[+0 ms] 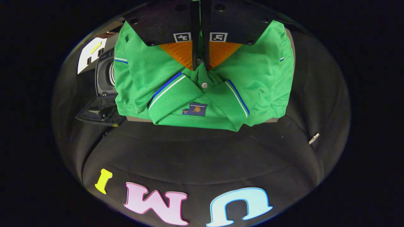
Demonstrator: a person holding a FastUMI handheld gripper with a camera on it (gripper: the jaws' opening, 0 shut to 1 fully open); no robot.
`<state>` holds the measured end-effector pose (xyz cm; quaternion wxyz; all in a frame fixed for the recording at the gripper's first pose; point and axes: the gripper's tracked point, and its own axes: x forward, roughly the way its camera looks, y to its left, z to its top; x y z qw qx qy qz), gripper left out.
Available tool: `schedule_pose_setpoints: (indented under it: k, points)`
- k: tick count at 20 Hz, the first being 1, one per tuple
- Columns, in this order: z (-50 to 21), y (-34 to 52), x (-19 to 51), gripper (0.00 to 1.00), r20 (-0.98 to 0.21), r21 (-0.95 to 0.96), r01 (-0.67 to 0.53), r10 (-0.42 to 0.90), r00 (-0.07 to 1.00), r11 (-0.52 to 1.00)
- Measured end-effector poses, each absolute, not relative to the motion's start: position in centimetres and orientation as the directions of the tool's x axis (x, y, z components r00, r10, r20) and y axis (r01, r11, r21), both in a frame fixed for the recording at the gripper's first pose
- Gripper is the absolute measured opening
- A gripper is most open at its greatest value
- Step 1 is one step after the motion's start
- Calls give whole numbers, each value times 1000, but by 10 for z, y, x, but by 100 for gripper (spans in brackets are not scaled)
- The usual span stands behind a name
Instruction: Put the clothes into the washing machine and then close the washing machine lid.
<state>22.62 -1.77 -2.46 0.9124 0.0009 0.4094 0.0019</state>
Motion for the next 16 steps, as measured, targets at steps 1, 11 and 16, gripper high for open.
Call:
schedule_pose_setpoints:
  k: [1, 11, 16]
  points:
    - [-22, -16, 225, 7, -715, 7, -5, 8, 699, 1000]
    - [76, -4, 189, 6, -389, -38, -19, 2, 921, 999]
    - [134, -5, 171, 6, -212, -85, 14, -32, 977, 996]
